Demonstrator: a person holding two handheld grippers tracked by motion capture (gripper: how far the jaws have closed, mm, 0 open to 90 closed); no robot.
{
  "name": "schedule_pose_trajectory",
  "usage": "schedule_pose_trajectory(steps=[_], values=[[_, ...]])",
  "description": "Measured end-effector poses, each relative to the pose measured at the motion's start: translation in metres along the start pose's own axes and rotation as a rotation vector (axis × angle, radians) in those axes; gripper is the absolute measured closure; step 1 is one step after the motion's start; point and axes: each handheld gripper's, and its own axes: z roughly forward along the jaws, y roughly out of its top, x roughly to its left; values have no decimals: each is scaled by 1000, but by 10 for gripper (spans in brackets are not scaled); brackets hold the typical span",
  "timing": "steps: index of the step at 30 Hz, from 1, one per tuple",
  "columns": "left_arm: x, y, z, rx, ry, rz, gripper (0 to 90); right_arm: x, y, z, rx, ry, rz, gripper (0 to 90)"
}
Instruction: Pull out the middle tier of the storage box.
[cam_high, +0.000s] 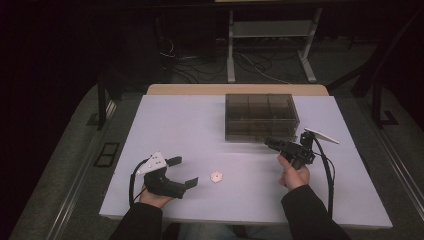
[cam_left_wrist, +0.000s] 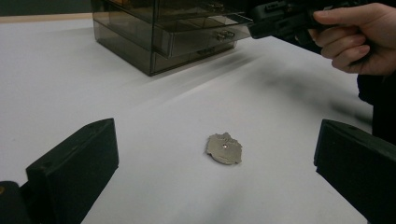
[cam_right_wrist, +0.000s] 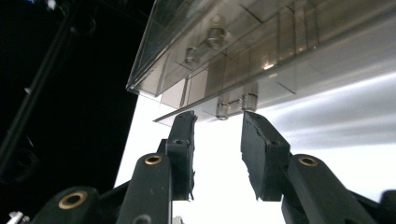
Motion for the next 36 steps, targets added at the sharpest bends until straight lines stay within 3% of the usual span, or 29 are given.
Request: schedule_pose_trajectory(steps=[4,12,17,22,25,28,30,33,34,36], values=[[0,0,1,0,1,-3,0,6,5,-1,32,-19,-40,634],[0,0,1,0,2,-4,0,23,15,1,107,-88,-180,610],[0,0,1,3,4,-4,0,37,23,3,157,-138,-275,541],[0,0,1,2,5,-4,0,52,30,6,223,-187,-397,397],[0,0,1,3,6,-4,0,56,33,7,269,-186,-456,279],[0,0,1,5,6,-5,0,60,35,10,305,-203,-546,167],[0,-1,1,4,6,-5,0,61,36,10,334,-189,-602,107],[0,-1,1,5,6,-5,0,64,38,9,384,-176,-647,89],[0,-1,1,6,6,-5,0,64,39,10,404,-169,-674,1],[0,-1,1,6,6,-4,0,65,40,12,435,-184,-718,4]])
